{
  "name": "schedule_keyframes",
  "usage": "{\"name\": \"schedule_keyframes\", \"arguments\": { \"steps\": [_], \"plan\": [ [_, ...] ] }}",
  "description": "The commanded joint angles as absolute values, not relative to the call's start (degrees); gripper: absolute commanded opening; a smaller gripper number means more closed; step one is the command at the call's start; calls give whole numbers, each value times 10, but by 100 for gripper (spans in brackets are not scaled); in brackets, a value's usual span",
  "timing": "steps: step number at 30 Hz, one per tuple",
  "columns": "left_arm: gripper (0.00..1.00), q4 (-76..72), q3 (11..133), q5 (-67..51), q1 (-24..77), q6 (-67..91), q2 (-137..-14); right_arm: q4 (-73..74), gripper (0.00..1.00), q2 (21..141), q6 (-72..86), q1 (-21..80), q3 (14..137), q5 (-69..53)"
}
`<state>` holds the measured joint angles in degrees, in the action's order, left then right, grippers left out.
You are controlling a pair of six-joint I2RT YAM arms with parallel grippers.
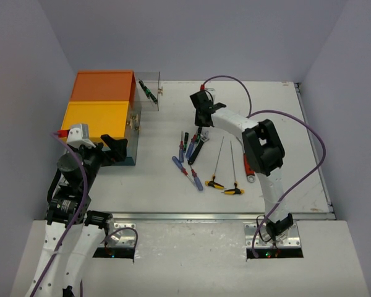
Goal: Sort the tools into containers
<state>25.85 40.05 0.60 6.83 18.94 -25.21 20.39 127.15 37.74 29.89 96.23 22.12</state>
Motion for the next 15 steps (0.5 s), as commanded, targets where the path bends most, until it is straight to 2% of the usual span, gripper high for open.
{"name": "schedule_keyframes", "arguments": {
  "steps": [1, 15],
  "plan": [
    [100, 232, 402, 3, 74, 189, -252, 219, 19, 1295, 379, 299, 997, 223],
    [100, 232, 402, 3, 74, 190, -251, 236, 20, 1343, 385, 288, 1013, 194]
  ]
}}
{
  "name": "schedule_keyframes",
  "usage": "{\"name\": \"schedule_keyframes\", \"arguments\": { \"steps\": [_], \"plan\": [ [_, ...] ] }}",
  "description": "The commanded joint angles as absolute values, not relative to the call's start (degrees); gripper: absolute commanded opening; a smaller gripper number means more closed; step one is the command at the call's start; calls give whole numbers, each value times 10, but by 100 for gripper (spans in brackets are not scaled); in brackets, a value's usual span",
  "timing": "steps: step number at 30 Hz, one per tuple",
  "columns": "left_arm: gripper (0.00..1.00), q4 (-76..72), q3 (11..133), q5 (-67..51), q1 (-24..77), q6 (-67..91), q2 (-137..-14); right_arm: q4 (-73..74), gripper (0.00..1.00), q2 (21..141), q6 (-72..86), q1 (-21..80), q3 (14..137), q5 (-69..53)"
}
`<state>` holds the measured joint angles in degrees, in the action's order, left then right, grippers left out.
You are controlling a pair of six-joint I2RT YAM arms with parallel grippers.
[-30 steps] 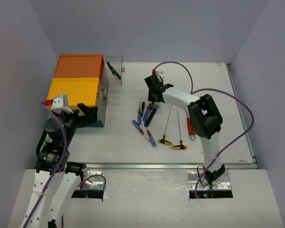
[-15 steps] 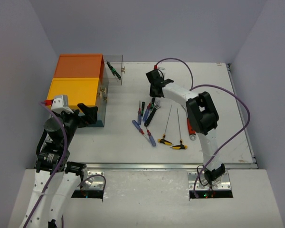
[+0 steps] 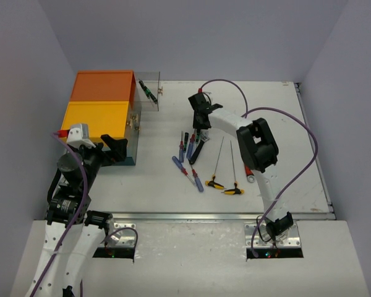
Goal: Sort the tools into containers
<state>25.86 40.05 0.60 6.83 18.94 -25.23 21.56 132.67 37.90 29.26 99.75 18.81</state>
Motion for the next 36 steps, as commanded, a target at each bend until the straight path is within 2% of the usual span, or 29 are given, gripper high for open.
{"name": "schedule_keyframes", "arguments": {
  "steps": [1, 18, 21, 24, 28, 36],
  "plan": [
    [100, 232, 402, 3, 74, 190, -252, 242, 20, 1344, 386, 288, 1018, 201],
    [100, 232, 401, 3, 74, 190, -252, 274, 23, 1348, 369, 287, 1006, 205],
    [100, 232, 401, 3, 74, 190, -252, 258, 18, 1338, 372, 287, 990, 199],
    [100, 232, 402, 3, 74, 190, -254, 255, 0, 1325, 372, 287, 985, 201],
    [100, 232, 402, 3, 74, 190, -254, 250, 0, 1293, 367, 286, 974, 217],
    [100, 232, 401, 3, 74, 191, -253, 205, 0, 1141, 334, 286, 904, 264]
  ]
}}
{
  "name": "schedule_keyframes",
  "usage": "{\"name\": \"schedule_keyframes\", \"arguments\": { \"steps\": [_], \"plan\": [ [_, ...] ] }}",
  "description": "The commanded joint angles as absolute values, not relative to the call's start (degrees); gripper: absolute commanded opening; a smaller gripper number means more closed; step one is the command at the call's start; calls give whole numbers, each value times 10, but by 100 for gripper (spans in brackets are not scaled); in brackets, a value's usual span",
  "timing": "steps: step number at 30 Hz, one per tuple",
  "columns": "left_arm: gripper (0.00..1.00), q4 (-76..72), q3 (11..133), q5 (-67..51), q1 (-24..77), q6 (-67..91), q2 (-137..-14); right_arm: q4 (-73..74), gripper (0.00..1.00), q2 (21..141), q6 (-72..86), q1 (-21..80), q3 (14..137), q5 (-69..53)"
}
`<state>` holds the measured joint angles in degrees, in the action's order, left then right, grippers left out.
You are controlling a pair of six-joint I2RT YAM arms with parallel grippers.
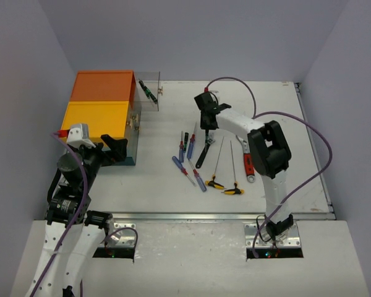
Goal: Sort the tools into containers
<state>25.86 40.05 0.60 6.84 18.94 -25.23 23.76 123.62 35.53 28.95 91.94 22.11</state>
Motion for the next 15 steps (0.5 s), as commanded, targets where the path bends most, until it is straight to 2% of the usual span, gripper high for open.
{"name": "schedule_keyframes", "arguments": {
  "steps": [1, 4, 8, 12, 15],
  "plan": [
    [100, 232, 402, 3, 75, 191, -252, 195, 0, 1121, 332, 286, 893, 262],
    [100, 231, 401, 3, 75, 191, -254, 136, 0, 1074, 317, 287, 867, 210],
    [100, 231, 402, 3, 74, 191, -254, 20, 0, 1041, 279, 291, 873, 74],
    [100, 231, 401, 3, 74, 191, -256, -22, 0, 1056, 267, 301, 960, 5],
    [100, 232, 402, 4, 74, 191, -258, -46, 0, 1125, 279, 304, 1089, -41]
  ]
}}
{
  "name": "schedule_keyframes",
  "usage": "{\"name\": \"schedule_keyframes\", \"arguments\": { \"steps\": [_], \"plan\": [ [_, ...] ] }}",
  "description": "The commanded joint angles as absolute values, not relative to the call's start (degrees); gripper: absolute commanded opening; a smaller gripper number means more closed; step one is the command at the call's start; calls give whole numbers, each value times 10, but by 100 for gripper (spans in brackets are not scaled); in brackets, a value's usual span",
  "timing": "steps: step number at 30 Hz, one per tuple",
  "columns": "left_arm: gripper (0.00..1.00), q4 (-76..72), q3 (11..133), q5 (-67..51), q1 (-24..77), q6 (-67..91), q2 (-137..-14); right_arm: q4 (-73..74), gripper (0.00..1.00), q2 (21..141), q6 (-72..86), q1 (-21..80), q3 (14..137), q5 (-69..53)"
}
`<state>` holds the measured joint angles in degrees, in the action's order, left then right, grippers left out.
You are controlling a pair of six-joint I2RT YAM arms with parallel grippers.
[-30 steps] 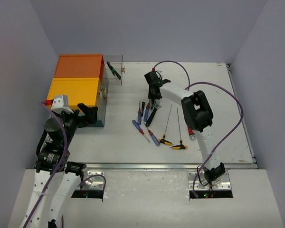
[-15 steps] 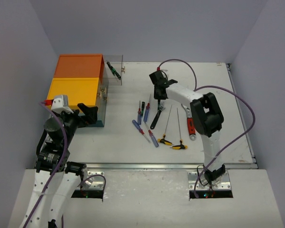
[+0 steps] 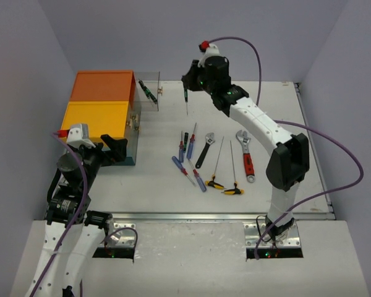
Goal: Sort the tools into containers
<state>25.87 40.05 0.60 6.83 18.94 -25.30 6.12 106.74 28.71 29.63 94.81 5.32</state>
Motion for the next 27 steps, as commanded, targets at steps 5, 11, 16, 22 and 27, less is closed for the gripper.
{"name": "schedule_keyframes", "arguments": {
  "steps": [5, 11, 16, 22, 27],
  "plan": [
    [100, 233, 401, 5, 74, 191, -258, -178, 0, 1218, 318, 324, 1173, -37],
    [100, 232, 401, 5, 74, 192, -254, -238, 0, 1324, 271, 370, 1317, 17],
    [100, 231, 401, 3, 74, 191, -251, -288, 0, 1399, 196, 398, 1377, 40],
    [100, 229, 400, -9, 74, 190, -247, -295, 0, 1416, 116, 400, 1362, 31],
    [100, 229, 400, -11, 75, 189, -246, -280, 15, 1375, 69, 404, 1288, 11]
  ]
}}
